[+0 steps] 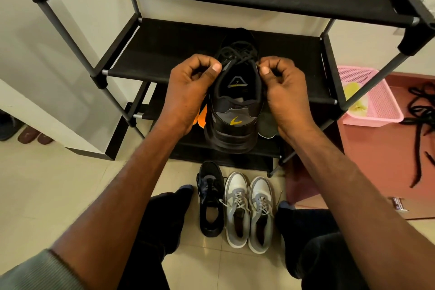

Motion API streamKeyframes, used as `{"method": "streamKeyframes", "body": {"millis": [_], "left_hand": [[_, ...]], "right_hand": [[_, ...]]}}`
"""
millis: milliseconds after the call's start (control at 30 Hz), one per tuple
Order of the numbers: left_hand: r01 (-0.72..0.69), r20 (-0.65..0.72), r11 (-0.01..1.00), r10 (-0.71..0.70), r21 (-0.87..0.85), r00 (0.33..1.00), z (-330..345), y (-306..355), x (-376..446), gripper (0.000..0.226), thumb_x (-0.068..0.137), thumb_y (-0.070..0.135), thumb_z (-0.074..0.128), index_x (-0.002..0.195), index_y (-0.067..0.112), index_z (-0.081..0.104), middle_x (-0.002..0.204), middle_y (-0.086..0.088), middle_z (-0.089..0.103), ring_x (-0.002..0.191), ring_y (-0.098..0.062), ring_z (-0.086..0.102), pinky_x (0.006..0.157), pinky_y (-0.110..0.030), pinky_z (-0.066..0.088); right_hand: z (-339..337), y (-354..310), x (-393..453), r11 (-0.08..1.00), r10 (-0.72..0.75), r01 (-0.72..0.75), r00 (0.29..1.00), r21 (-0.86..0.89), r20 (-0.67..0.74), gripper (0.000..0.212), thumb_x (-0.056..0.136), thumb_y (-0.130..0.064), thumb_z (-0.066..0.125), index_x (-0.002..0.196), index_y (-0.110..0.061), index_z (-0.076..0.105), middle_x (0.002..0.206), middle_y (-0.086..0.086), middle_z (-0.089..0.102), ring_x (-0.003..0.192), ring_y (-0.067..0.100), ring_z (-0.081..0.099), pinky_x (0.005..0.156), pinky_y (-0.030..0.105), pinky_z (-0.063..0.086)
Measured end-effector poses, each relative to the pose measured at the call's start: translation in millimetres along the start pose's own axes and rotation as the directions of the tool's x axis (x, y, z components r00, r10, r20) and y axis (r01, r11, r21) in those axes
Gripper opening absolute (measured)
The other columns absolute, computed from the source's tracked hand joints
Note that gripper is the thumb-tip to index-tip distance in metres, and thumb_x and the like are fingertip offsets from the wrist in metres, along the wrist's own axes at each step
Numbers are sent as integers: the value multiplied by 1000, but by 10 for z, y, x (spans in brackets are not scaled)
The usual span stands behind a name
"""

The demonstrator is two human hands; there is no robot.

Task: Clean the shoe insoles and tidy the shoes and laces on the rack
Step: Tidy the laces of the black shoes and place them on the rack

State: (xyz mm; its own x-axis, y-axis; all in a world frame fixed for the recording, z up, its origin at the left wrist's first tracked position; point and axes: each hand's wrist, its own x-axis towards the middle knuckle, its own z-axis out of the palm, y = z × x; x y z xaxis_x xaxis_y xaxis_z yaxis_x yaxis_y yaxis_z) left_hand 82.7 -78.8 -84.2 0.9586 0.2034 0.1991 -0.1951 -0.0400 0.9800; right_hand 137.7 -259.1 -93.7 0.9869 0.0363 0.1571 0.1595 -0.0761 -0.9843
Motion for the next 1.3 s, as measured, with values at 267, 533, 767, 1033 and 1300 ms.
{"method": "streamKeyframes", "body": {"millis": [267, 533, 767, 1033, 1300], "left_hand": [[-32, -4, 998, 32, 52, 999, 14, -22, 9, 19, 107, 12, 53, 116, -1, 61, 109, -21, 68, 100, -25, 69, 89, -43, 61], [-87, -7, 983, 89, 164, 996, 10, -45, 40, 9, 100, 15, 63, 105, 9, 69, 115, -20, 65, 106, -31, 67, 92, -37, 59], [-51, -64, 972, 67, 228, 996, 56, -80, 46, 15, 106, 19, 52, 106, 10, 63, 114, -15, 64, 99, -20, 66, 86, -32, 59], [-15, -72, 986, 28, 169, 997, 48, -5, -12, 21, 110, 14, 41, 98, 15, 58, 95, -2, 65, 87, -14, 64, 83, -37, 61], [-197, -75, 840, 271, 506, 960, -6, 25, -42, 8, 105, 10, 49, 105, 6, 56, 89, -2, 60, 78, -25, 60, 69, -47, 55]], "right_hand": [[-44, -71, -13, 864, 228, -200, 974, 462, -4, 17, 110, -7, 44, 106, -8, 61, 103, 13, 68, 103, 22, 72, 91, 29, 58], [-122, -63, -53, 987, -56, 44, 996, 153, 70, 20, 98, -9, 68, 118, -9, 70, 119, 22, 68, 105, 22, 68, 96, 39, 58], [-76, -18, -54, 995, -95, 96, 994, -26, 58, 7, 96, -10, 70, 101, -9, 74, 119, 14, 66, 108, 19, 68, 96, 30, 56], [-61, 19, 9, 998, 26, -26, 1000, 63, -3, 17, 101, -11, 62, 109, -2, 73, 118, 12, 73, 110, 24, 71, 99, 43, 59], [-111, -132, -43, 991, -95, 88, 994, -100, -61, 6, 98, -18, 69, 96, -16, 74, 91, 2, 74, 82, 6, 66, 79, 26, 56]]}}
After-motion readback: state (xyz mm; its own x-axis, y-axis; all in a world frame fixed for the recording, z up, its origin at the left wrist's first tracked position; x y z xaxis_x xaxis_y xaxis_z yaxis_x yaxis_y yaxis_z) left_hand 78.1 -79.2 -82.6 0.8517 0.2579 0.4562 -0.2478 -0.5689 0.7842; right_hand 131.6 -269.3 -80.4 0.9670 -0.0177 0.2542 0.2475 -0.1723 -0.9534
